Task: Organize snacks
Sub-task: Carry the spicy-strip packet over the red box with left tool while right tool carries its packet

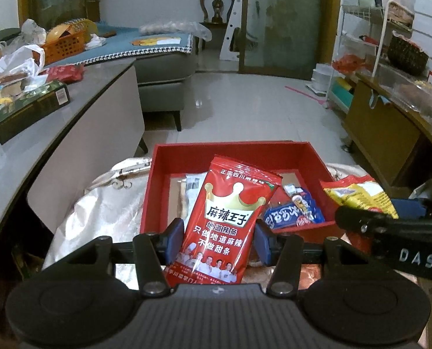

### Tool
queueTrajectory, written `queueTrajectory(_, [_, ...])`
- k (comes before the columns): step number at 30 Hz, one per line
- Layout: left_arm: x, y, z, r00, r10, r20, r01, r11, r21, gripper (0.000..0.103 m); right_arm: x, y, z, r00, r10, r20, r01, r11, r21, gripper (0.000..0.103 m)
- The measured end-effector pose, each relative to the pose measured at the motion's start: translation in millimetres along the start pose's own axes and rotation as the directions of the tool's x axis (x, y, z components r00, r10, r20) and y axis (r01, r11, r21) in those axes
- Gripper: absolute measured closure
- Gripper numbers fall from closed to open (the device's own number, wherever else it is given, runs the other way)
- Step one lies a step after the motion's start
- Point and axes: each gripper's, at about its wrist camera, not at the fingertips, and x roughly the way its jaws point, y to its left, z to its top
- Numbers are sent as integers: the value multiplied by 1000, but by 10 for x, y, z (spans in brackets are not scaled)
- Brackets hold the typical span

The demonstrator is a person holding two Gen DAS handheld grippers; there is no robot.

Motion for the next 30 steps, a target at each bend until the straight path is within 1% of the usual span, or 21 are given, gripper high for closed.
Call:
queueTrajectory(16, [133, 2, 122, 1000, 22, 10, -22, 1000, -13, 58, 76, -4, 93, 1000, -9, 15, 9, 1000, -7, 39])
queueTrajectory(30, [270, -35, 198, 999, 33, 5, -32, 999, -12, 58, 222, -62, 161, 1000, -5, 1, 5, 1000, 2, 39])
